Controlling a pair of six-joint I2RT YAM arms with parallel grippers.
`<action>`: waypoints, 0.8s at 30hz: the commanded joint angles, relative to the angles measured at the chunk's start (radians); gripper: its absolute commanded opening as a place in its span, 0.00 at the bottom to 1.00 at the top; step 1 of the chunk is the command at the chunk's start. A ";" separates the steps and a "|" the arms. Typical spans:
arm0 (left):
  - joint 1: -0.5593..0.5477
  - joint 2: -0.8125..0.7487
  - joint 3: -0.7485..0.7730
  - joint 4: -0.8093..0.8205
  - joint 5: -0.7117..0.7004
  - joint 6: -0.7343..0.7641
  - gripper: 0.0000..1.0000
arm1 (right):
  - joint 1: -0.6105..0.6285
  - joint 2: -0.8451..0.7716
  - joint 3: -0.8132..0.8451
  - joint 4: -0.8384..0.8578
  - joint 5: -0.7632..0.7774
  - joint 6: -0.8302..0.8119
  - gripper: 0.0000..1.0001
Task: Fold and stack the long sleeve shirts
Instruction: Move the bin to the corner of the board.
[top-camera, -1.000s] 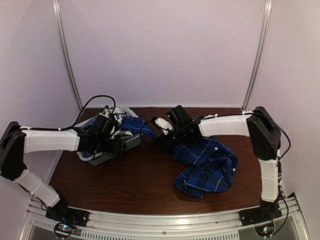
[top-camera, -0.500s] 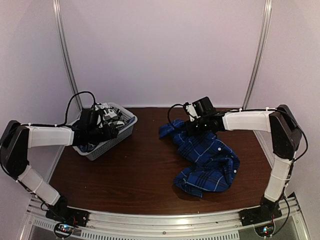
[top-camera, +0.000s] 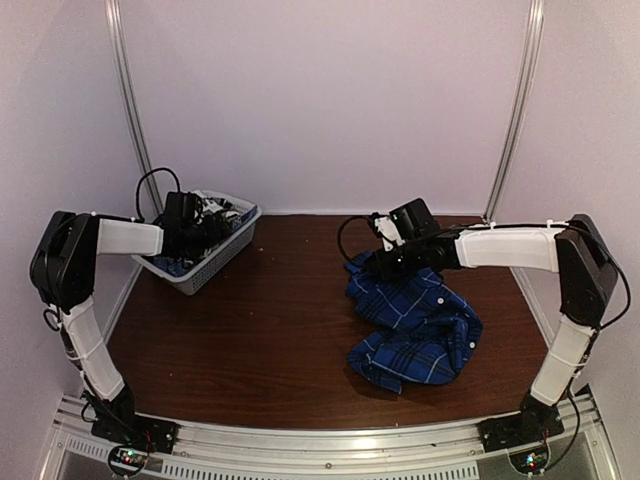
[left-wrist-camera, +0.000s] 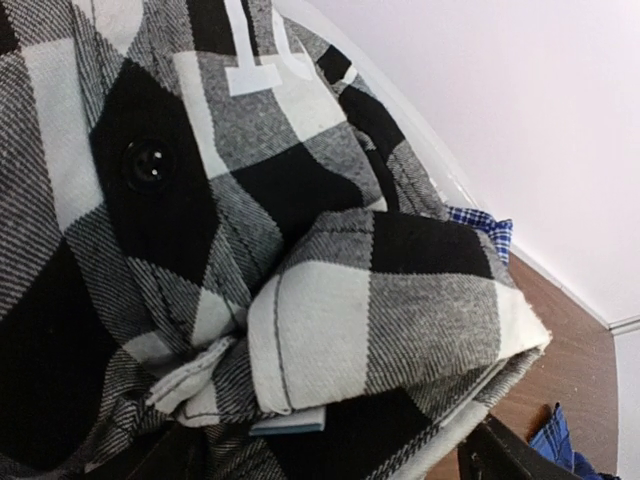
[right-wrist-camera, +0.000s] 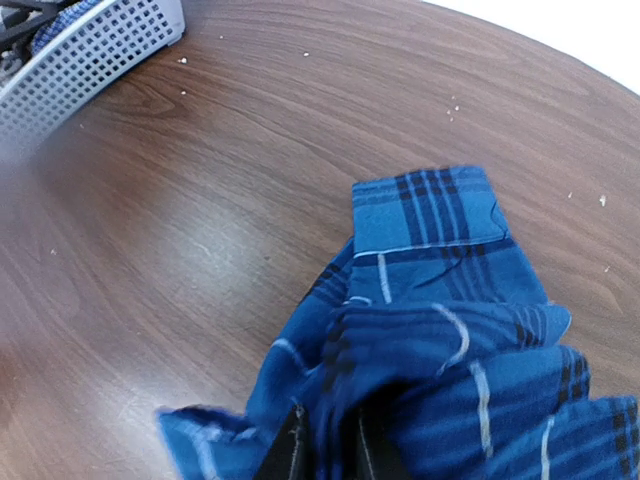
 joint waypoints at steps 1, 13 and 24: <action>0.020 0.024 0.062 0.087 0.075 0.031 0.90 | 0.006 -0.055 0.006 -0.060 -0.061 -0.029 0.40; 0.018 -0.283 -0.057 0.082 0.154 0.204 0.97 | -0.009 -0.436 -0.200 -0.247 0.165 0.079 1.00; -0.198 -0.413 -0.084 -0.062 0.200 0.392 0.98 | 0.089 -0.632 -0.398 -0.447 0.236 0.359 0.95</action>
